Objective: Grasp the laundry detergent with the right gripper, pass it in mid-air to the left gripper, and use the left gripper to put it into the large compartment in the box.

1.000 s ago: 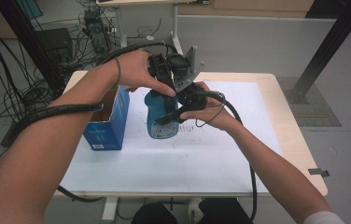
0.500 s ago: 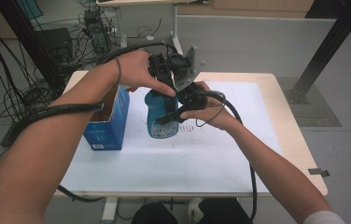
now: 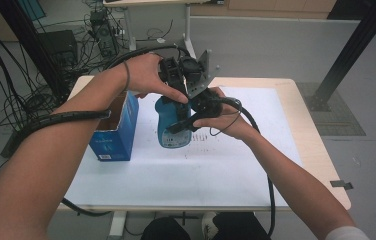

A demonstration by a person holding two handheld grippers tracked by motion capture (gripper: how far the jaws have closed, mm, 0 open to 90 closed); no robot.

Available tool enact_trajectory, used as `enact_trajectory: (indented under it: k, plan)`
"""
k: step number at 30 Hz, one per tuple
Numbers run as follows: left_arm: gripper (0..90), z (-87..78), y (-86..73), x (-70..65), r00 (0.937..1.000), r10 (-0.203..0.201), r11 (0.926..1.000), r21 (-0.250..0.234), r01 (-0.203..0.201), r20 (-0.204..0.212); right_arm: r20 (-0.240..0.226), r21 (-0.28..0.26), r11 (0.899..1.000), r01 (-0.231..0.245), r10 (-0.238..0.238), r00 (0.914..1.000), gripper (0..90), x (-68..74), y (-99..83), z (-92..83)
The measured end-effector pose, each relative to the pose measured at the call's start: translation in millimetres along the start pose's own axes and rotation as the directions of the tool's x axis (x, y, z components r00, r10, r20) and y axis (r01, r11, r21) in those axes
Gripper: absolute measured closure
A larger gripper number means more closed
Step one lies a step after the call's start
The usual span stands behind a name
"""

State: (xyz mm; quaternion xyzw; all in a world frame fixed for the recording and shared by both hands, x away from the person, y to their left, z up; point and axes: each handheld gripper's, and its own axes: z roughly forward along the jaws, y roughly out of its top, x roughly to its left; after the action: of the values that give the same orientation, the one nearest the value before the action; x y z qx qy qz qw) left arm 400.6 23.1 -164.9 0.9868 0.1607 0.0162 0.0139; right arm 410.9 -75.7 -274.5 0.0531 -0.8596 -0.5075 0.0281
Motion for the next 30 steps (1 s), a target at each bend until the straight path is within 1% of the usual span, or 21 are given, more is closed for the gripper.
enact_trajectory:
  k: [3, 4, 8, 30]
  plan:
    - [8.2, 1.2, -0.4, -0.5, 1.0, -0.003, 1.0, -0.007, 0.003, -0.001, -0.001, 0.001, 1.0, -0.001, 0.001, 1.0, 44.2, 0.3, 0.0, 0.1]
    - [8.2, 0.9, -0.2, -0.4, 1.0, -0.002, 1.0, 0.0, 0.002, 0.002, 0.002, 0.003, 1.0, 0.002, -0.002, 1.0, 44.2, 0.1, -0.1, 0.0]
    - [8.2, 1.1, -0.3, -0.3, 1.0, -0.003, 0.9999, -0.01, 0.003, -0.002, 0.003, 0.001, 1.0, 0.001, -0.001, 1.0, 44.2, 0.2, 0.1, -0.5]
    - [8.5, 0.9, 0.1, -1.6, 1.0, 0.001, 1.0, -0.005, -0.001, 0.0, 0.007, 0.002, 1.0, 0.003, -0.003, 1.0, 44.2, 0.9, 0.5, -1.9]
